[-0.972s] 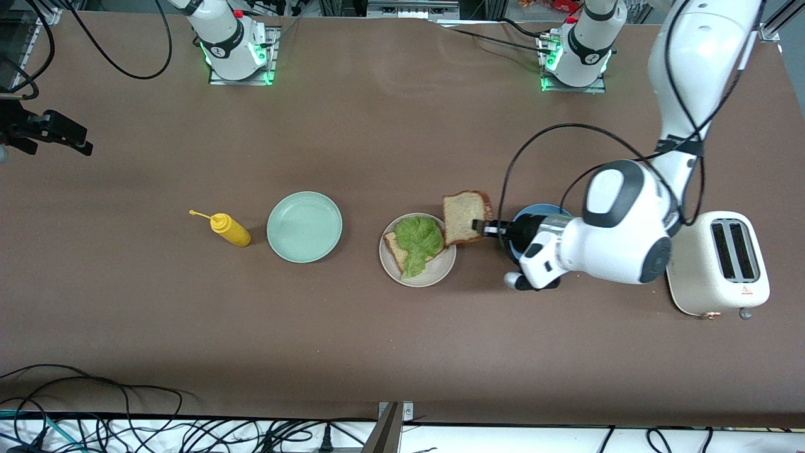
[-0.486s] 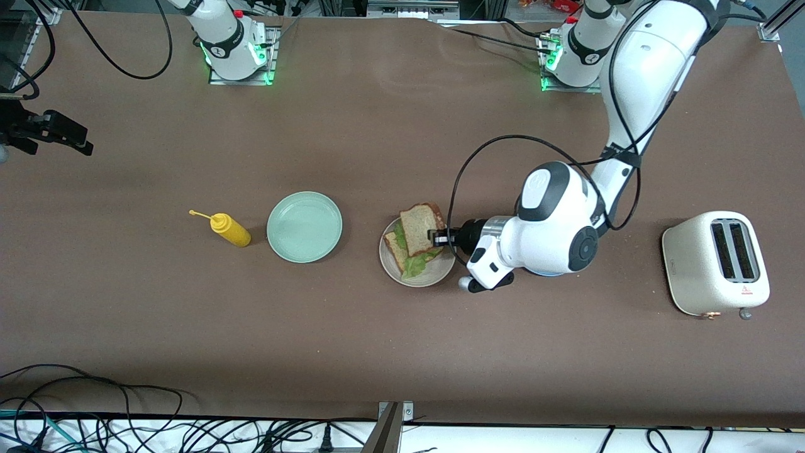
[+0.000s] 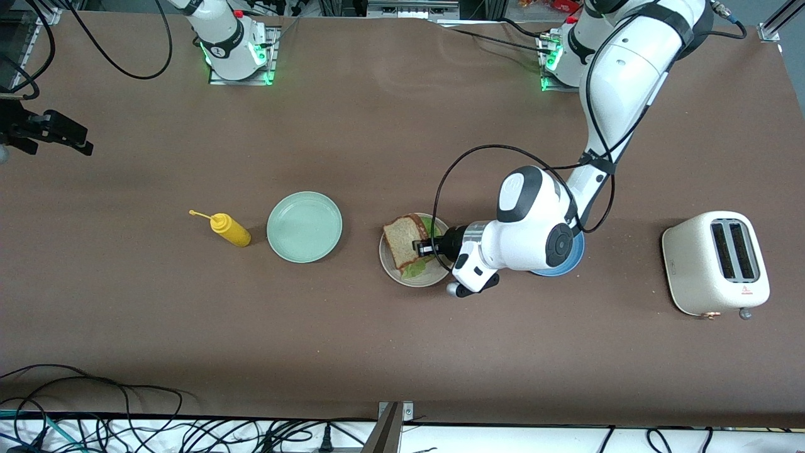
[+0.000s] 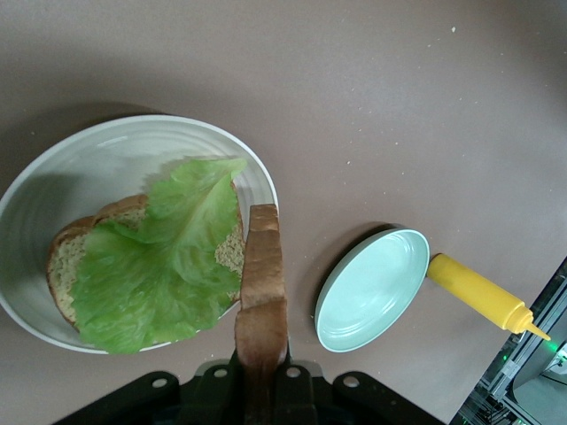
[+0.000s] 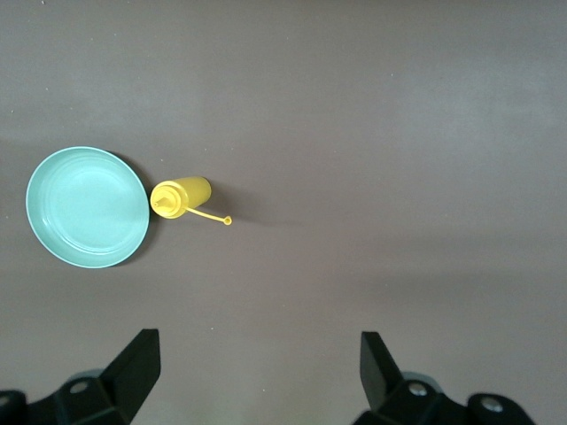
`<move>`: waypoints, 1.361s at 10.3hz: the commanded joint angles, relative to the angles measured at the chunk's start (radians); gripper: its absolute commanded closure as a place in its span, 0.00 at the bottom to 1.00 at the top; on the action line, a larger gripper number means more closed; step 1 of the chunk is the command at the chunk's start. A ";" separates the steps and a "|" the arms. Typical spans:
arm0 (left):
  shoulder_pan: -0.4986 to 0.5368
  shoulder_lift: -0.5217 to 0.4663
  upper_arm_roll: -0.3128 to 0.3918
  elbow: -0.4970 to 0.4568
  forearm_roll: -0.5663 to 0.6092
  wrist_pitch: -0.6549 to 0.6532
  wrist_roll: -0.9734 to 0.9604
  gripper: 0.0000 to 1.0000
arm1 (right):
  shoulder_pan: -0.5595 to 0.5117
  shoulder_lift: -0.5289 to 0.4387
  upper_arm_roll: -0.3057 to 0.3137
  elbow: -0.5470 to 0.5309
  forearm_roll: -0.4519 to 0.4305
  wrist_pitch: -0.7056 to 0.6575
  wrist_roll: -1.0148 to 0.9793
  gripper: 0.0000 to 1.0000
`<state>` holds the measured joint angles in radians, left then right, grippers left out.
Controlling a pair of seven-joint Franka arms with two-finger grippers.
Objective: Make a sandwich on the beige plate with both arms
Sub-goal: 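Lower the toast onto the lettuce with the left gripper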
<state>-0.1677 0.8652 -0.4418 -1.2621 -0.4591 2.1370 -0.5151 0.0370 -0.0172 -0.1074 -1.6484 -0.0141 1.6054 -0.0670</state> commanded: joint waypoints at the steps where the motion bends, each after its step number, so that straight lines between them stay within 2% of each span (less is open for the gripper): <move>1: -0.010 0.012 0.009 0.012 -0.033 0.020 -0.005 1.00 | 0.003 -0.003 -0.011 0.004 -0.006 -0.015 0.007 0.00; 5: -0.010 0.035 0.015 0.012 -0.027 0.021 0.013 1.00 | 0.001 -0.003 -0.012 0.002 -0.004 -0.015 0.007 0.00; 6: -0.009 0.040 0.017 0.013 -0.023 0.021 0.015 0.88 | 0.001 -0.003 -0.012 0.002 -0.004 -0.016 0.007 0.00; 8: -0.009 0.048 0.028 0.012 -0.016 0.043 0.058 0.28 | 0.001 -0.003 -0.012 0.002 -0.004 -0.025 0.009 0.00; 9: -0.009 0.051 0.028 0.010 -0.016 0.056 0.129 0.11 | 0.001 -0.003 -0.012 0.002 -0.004 -0.025 0.009 0.00; 10: -0.001 0.052 0.028 0.009 -0.016 0.057 0.148 0.00 | 0.001 -0.003 -0.018 0.002 -0.003 -0.027 0.009 0.00; 14: 0.008 0.052 0.029 0.000 -0.016 0.057 0.148 0.00 | 0.001 -0.003 -0.020 0.001 -0.003 -0.030 0.009 0.00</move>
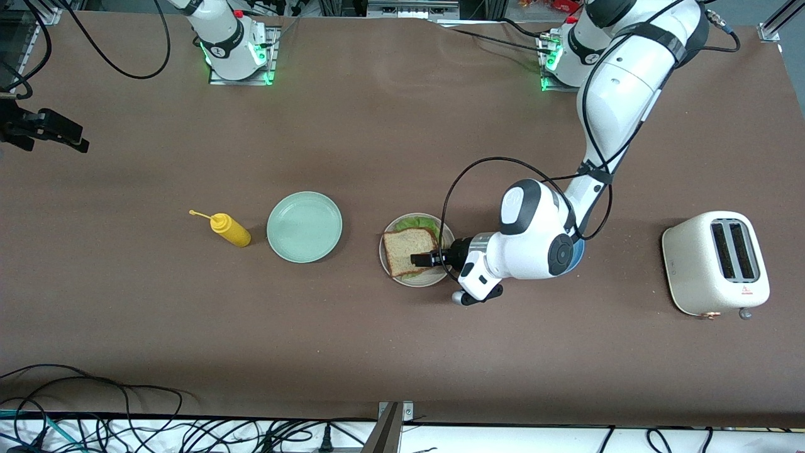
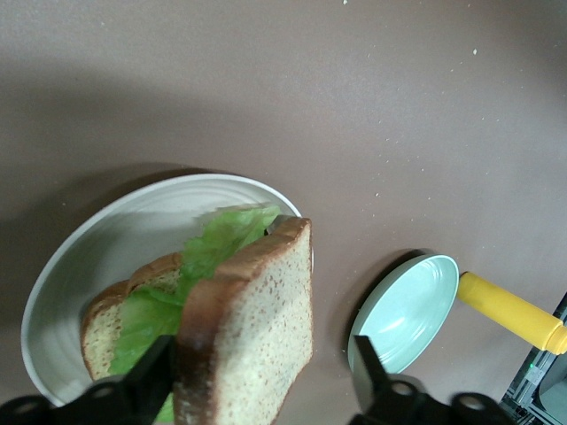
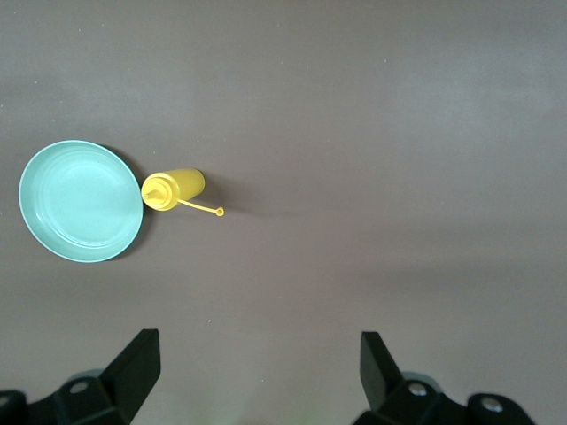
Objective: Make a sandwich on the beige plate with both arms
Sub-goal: 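Lower the toast onto the lettuce with the left gripper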
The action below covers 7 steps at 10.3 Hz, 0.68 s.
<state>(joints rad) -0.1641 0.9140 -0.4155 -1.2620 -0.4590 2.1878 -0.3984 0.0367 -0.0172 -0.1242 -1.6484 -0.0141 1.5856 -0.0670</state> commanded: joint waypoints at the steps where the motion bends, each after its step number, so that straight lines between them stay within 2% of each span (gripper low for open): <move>1: 0.017 0.000 0.004 0.000 -0.015 0.001 0.030 0.00 | 0.002 -0.001 -0.003 0.001 -0.003 -0.012 0.009 0.00; 5: 0.052 -0.006 0.012 -0.005 -0.010 -0.014 0.029 0.00 | 0.000 0.000 -0.017 0.001 0.011 -0.013 0.009 0.00; 7: 0.057 -0.017 0.018 -0.005 0.055 -0.043 0.026 0.00 | 0.000 0.000 -0.015 0.001 0.011 -0.012 0.009 0.00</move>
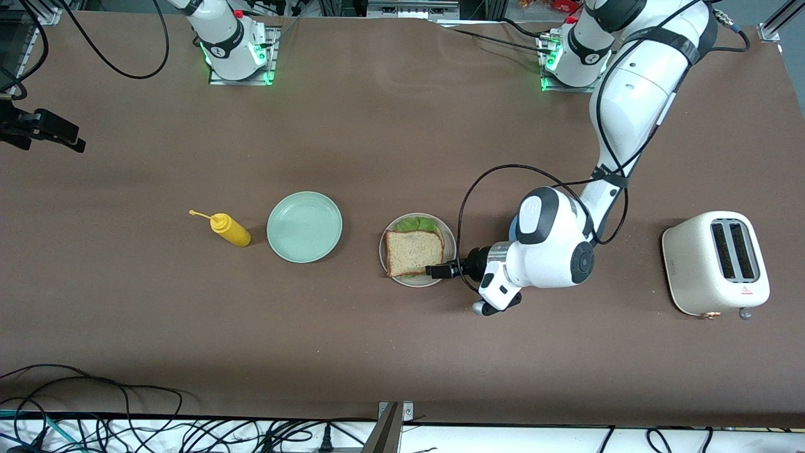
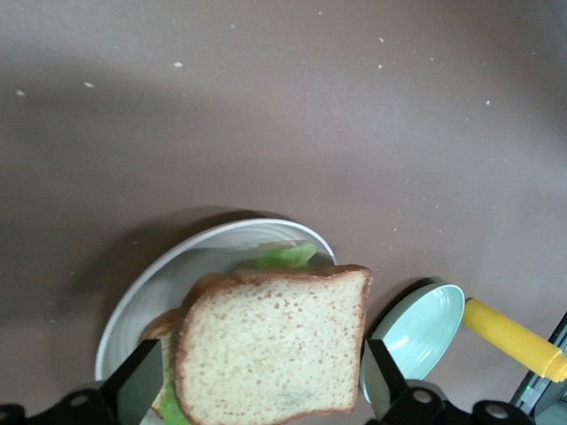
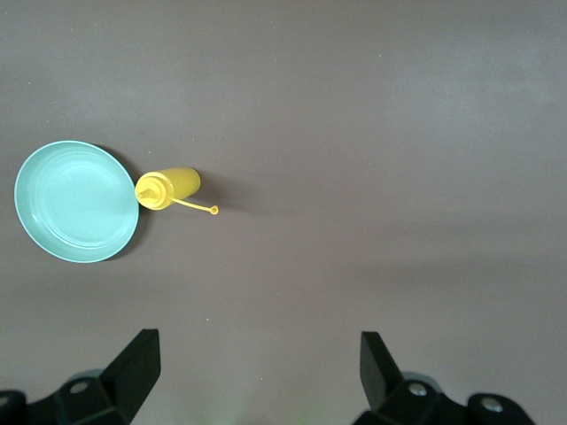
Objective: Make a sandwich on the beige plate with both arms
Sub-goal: 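Open the left gripper to release the toast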
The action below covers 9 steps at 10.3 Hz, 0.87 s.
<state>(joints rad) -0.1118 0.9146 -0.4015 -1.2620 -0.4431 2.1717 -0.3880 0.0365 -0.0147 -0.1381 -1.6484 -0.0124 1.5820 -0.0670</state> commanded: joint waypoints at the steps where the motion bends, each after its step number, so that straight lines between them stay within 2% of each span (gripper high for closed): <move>1: 0.015 -0.025 0.004 -0.005 0.085 -0.033 0.014 0.00 | 0.000 -0.002 -0.001 0.001 0.008 -0.010 0.010 0.00; 9: 0.110 -0.039 0.003 0.007 0.466 -0.153 0.018 0.00 | 0.008 -0.005 0.009 0.002 0.006 -0.008 0.015 0.00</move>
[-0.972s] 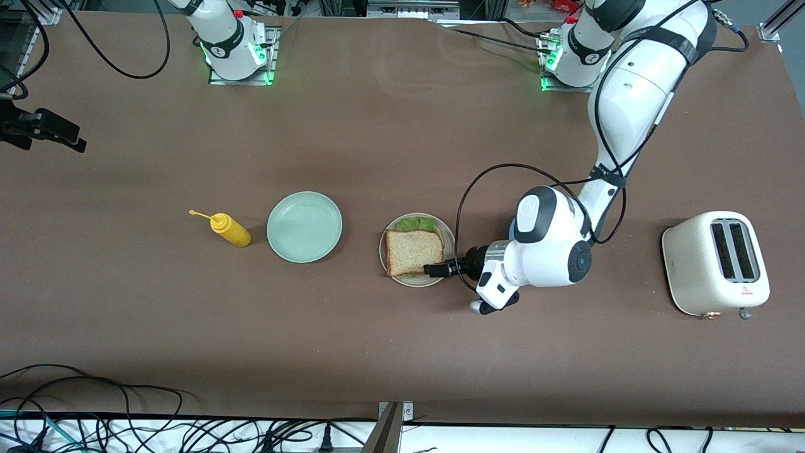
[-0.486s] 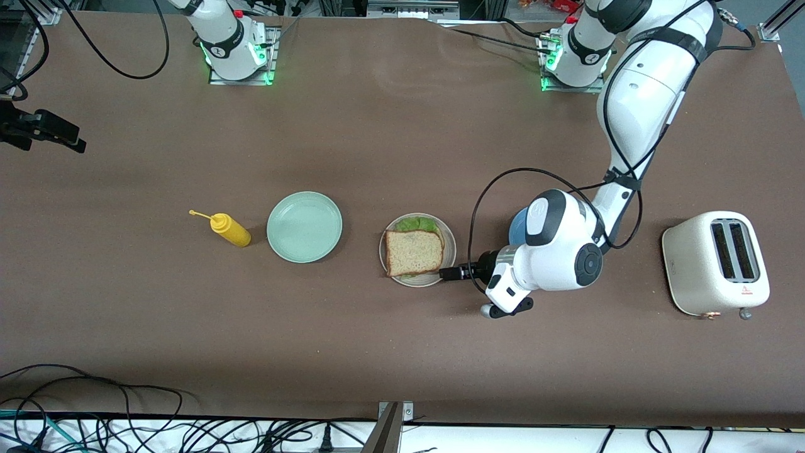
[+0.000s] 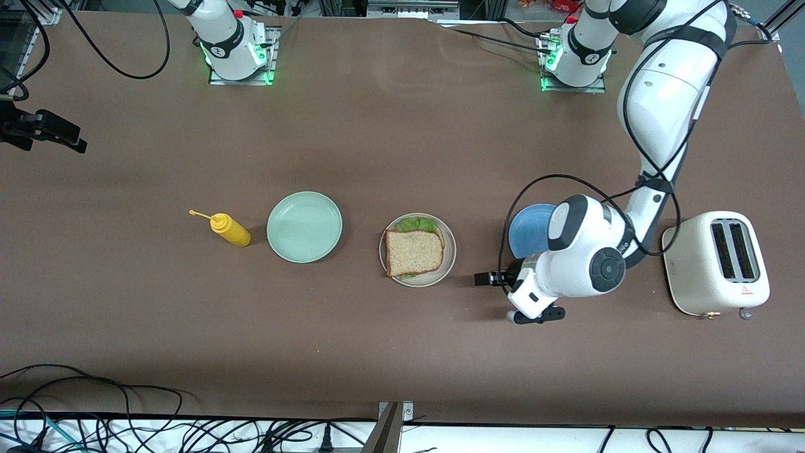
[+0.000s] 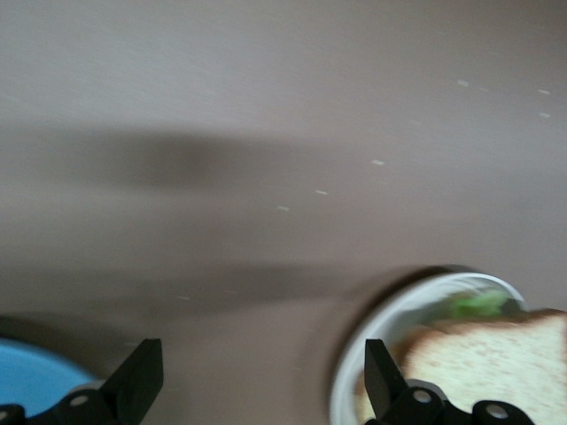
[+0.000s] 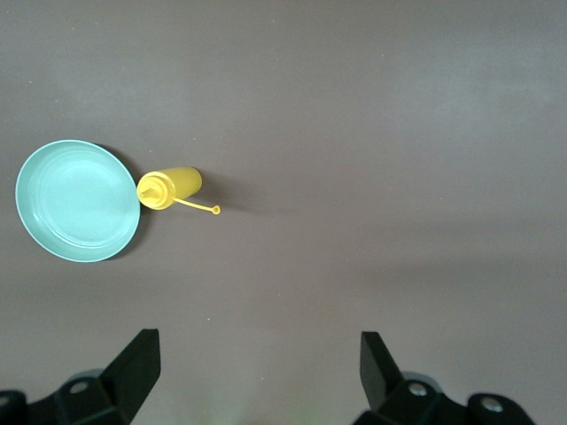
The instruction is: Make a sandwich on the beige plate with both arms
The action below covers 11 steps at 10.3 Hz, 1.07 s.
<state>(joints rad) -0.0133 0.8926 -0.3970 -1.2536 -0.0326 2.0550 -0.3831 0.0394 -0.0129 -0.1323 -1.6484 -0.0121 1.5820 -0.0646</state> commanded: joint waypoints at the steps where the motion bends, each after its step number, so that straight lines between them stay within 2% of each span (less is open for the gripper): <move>1: 0.021 -0.018 -0.002 0.002 0.092 -0.070 0.015 0.00 | 0.005 -0.007 0.003 0.002 0.006 -0.008 0.009 0.00; 6: 0.119 -0.072 0.001 -0.009 0.138 -0.194 0.222 0.00 | 0.007 -0.009 0.005 0.002 0.006 -0.007 0.009 0.00; 7: 0.107 -0.122 0.035 -0.042 0.161 -0.220 0.259 0.00 | 0.007 -0.009 0.005 0.002 0.006 -0.007 0.009 0.00; 8: 0.060 -0.202 0.123 -0.105 0.152 -0.231 0.307 0.00 | 0.007 -0.007 0.005 0.002 0.007 -0.005 0.008 0.00; 9: 0.040 -0.262 0.176 -0.165 0.145 -0.233 0.344 0.00 | 0.007 -0.007 0.003 0.002 0.006 -0.004 0.009 0.00; 11: 0.033 -0.364 0.226 -0.271 0.146 -0.266 0.383 0.00 | 0.007 -0.007 0.005 0.002 0.003 -0.004 0.009 0.00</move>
<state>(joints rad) 0.0346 0.6538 -0.2223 -1.3807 0.0967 1.7946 -0.0448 0.0444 -0.0132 -0.1297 -1.6479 -0.0120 1.5828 -0.0646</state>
